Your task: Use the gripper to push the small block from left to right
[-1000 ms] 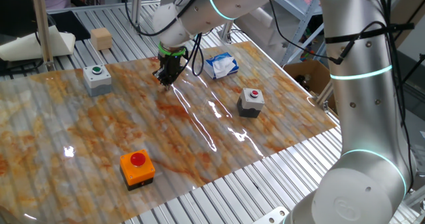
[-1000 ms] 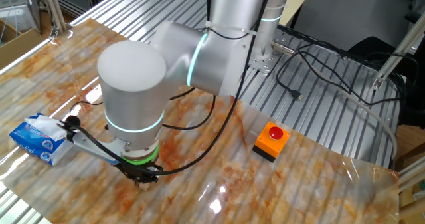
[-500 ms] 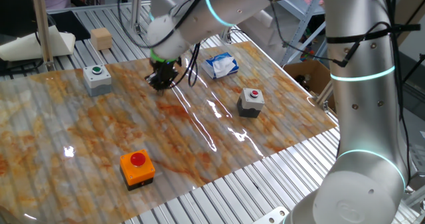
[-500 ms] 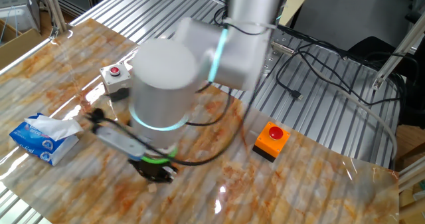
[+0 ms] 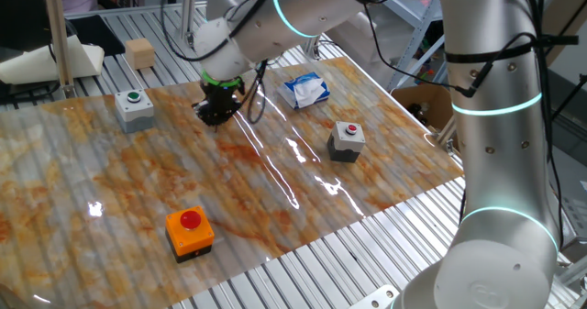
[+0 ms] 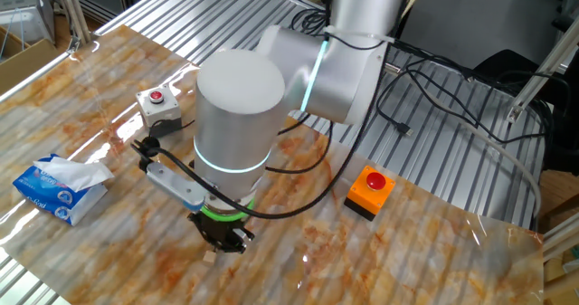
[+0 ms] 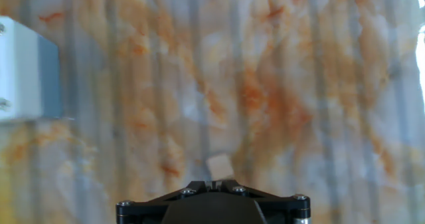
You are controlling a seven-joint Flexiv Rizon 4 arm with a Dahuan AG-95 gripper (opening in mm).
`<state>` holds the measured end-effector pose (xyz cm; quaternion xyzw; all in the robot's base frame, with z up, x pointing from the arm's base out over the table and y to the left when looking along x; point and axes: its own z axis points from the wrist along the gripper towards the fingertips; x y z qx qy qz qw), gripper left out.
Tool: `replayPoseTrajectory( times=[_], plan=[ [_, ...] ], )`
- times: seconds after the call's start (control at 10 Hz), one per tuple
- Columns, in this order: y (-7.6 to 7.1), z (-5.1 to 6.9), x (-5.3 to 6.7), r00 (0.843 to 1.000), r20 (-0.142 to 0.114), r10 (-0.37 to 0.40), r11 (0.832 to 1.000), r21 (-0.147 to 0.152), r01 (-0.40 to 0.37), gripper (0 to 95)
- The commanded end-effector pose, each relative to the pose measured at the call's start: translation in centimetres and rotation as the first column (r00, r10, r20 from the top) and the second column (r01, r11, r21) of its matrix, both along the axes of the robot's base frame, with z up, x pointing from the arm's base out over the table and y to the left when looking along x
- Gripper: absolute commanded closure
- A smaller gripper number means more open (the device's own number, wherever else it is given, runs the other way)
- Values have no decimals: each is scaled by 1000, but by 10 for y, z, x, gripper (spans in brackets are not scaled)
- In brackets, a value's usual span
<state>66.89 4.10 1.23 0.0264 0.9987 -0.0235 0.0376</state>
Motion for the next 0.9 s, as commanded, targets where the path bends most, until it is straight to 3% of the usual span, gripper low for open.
replayPoseTrajectory(
  times=[0.1, 0.2, 0.6, 0.9],
  plan=[
    [-7, 4, -2, 995, -5, 99, 994, -52, -99, 950],
    [-11, 5, -3, 992, -12, 127, 990, -66, -128, 950],
    [-29, 1, -7, 981, -15, 194, 978, -78, -194, 950],
    [-35, 1, -2, 977, -5, 212, 974, -77, -211, 950]
  ],
)
